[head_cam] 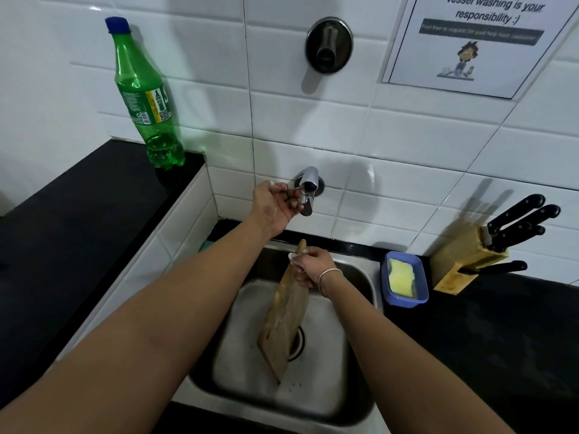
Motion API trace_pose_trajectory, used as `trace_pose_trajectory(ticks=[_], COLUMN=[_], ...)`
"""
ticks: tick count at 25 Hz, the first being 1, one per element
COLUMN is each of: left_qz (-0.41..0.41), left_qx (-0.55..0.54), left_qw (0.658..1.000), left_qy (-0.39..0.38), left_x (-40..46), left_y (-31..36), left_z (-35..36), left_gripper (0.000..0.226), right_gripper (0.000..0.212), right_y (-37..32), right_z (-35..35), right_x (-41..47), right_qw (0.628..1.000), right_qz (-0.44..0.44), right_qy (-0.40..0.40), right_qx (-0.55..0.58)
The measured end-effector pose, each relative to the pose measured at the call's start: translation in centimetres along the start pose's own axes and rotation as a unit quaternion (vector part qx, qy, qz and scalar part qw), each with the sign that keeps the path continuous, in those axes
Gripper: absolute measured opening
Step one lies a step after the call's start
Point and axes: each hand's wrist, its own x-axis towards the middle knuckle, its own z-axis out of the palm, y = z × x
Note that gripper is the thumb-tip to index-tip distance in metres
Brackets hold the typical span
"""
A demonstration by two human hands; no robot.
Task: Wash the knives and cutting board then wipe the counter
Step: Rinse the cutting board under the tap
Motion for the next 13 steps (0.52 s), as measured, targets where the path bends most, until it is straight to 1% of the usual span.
trace_pose_trajectory(ticks=[5,8,10,13], left_qz=[-0.002,-0.003,-0.003,-0.002], left_qx=[-0.005,-0.013,-0.019,-0.024], left_qw=[1.0,1.0,1.0,0.999], left_qy=[-0.006,-0.017,-0.022,-0.027], left_x=[-0.2,-0.34,-0.34,-0.24], left_y=[-0.05,-0.13,-0.19,-0.24], left_z=[0.0,0.08,0.07,-0.01], left_gripper=[0.021,0.011,0.012,0.012], right_gripper=[0.026,0.028,0.029,0.025], right_y=[0.13,0.23,0.26,0.3], right_z=[0.6,0.83,0.84,0.9], right_x=[0.32,0.47,0.49,0.57], right_qw=[0.999,0.999,0.999,0.999], right_qz=[-0.014,-0.02,-0.017,-0.017], right_qy=[0.02,0.033,0.035,0.034], right_qx=[-0.02,-0.02,-0.018,-0.019])
